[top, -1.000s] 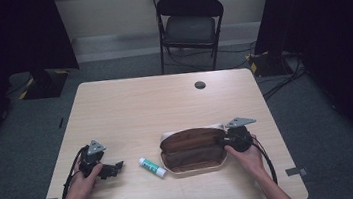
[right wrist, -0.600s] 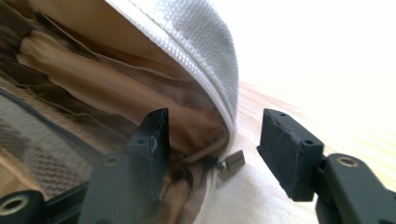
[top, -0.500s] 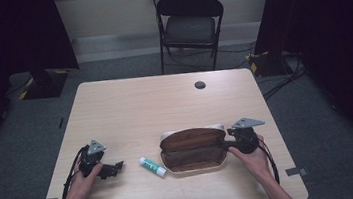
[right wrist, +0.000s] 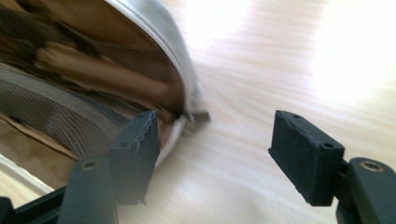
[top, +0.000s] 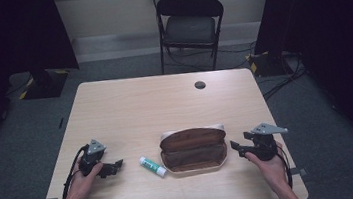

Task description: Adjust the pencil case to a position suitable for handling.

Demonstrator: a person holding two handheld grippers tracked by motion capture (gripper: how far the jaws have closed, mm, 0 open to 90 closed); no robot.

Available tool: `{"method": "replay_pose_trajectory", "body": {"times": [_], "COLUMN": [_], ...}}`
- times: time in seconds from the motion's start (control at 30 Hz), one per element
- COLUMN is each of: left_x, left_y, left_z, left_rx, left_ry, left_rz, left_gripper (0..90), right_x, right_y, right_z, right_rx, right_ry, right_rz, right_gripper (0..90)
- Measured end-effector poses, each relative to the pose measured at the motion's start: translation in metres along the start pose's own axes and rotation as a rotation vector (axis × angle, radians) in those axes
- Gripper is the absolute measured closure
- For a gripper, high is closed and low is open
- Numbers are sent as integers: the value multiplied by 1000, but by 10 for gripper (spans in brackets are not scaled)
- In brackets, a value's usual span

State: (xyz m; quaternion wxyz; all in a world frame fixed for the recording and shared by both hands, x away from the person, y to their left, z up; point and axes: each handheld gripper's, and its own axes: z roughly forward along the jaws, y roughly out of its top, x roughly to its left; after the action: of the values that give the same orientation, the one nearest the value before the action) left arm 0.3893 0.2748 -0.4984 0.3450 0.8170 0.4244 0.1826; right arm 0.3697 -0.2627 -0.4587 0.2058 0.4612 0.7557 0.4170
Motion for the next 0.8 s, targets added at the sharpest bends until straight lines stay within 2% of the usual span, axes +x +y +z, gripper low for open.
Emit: {"method": "replay_pose_trajectory", "body": {"times": [0.1, 0.3, 0.37, 0.4, 0.43, 0.47, 0.6, 0.7, 0.8], "left_x": [-3, -8, -12, -14, -17, -21, -35, -42, -49], "left_y": [2, 8, 13, 15, 16, 18, 24, 30, 37], "left_z": [-1, -3, -3, -4, -4, -4, -7, -9, -7], "left_rx": [12, -21, -46, -55, -83, -87, -140, -178, -190], "left_ry": [3, -42, -66, -97, -125, -143, -198, -239, -261], "left_rz": [23, 46, 41, 45, 51, 64, 118, 122, 165], "left_gripper": [162, 169, 173, 172, 174, 174, 174, 176, 194], "right_x": [-5, -7, -6, -4, -4, -3, -5, -3, 0], "right_y": [-9, -23, -26, -27, -28, -28, -29, -32, -39], "right_z": [-2, 0, 3, 4, 6, 7, 11, 14, 14], "right_rx": [23, 93, 110, 126, 139, 143, 157, 180, 135], "right_ry": [-22, -52, -50, -52, -59, -61, -54, -49, -69], "right_rz": [15, 11, 5, 2, -11, -23, -18, -30, -49], "right_gripper": [321, 280, 272, 261, 253, 246, 229, 197, 191]}}
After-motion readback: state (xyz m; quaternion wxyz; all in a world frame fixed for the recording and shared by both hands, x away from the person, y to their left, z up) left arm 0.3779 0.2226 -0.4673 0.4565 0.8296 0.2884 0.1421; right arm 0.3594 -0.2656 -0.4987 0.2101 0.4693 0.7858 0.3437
